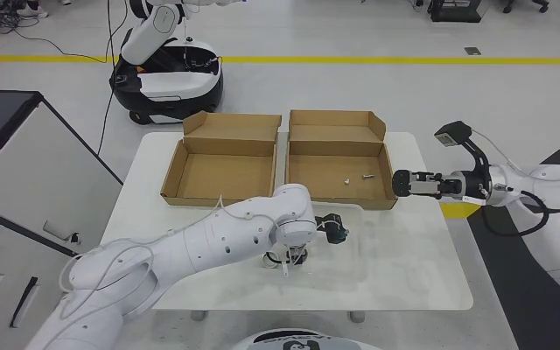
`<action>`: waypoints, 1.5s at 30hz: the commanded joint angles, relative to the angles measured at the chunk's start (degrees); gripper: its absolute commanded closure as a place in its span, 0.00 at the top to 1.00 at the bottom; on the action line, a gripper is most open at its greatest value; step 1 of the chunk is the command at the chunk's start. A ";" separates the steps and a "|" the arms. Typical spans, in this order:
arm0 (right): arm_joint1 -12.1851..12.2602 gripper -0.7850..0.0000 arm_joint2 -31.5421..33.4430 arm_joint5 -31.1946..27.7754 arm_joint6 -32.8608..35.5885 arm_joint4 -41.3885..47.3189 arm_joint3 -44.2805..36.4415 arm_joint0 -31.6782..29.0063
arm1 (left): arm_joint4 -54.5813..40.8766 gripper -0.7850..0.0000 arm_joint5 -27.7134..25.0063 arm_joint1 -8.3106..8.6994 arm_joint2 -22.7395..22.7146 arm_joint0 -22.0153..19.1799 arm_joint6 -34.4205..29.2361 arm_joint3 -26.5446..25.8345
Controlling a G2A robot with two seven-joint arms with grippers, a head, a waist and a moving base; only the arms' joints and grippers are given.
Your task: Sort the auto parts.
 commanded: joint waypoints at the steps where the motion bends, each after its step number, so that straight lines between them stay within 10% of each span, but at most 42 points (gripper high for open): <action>1: 0.00 1.00 0.00 0.00 0.00 0.00 0.00 0.00 | 0.11 0.49 -0.17 -0.12 -0.06 0.06 -0.07 0.13; 33: 0.00 1.00 0.00 0.00 0.00 0.00 0.00 0.00 | 0.26 0.31 -1.49 -2.77 2.75 -2.10 -0.60 3.45; 45: 0.00 1.00 0.00 0.00 0.00 0.00 0.00 0.00 | 0.31 0.42 -2.01 -3.28 2.75 -2.29 -0.60 3.74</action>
